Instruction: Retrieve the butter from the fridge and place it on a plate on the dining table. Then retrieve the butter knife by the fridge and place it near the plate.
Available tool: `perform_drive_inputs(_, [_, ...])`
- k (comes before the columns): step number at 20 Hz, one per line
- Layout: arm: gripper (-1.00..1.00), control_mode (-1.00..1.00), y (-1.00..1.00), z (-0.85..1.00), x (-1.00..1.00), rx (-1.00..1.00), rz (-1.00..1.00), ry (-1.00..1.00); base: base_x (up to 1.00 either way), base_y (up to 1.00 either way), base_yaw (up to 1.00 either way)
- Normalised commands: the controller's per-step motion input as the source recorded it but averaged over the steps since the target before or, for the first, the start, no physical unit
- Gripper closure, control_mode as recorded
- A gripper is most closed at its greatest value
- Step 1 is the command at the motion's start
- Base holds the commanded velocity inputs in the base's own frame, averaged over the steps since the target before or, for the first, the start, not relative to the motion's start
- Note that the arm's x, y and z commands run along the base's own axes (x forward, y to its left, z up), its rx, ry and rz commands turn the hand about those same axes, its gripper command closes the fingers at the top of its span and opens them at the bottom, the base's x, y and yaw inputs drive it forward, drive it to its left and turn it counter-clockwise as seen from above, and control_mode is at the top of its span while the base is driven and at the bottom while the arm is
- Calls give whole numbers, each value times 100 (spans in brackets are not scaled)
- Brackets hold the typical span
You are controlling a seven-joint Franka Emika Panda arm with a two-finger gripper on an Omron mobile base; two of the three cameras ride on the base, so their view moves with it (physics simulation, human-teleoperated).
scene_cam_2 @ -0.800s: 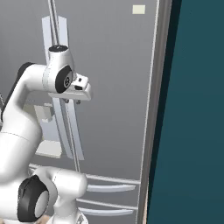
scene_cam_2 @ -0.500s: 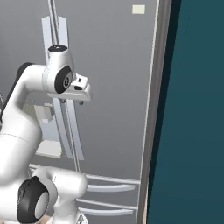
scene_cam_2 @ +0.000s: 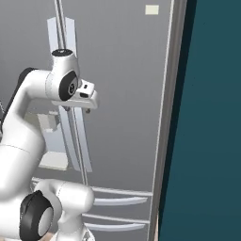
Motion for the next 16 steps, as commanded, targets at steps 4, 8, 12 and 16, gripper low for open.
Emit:
perform_drive_inputs(4, [-100, 100, 0, 0, 0, 0, 0, 0, -11, 36, -2])
perform_drive_inputs(8, [-100, 100, 0, 0, 0, 0, 0, 0, -37, 0, -2])
perform_drive_inputs(12, [-100, 100, 0, 0, 0, 0, 0, 0, -43, 0, 0])
perform_drive_inputs(16, [-100, 100, 0, 0, 0, 0, 0, 0, -49, 0, -1])
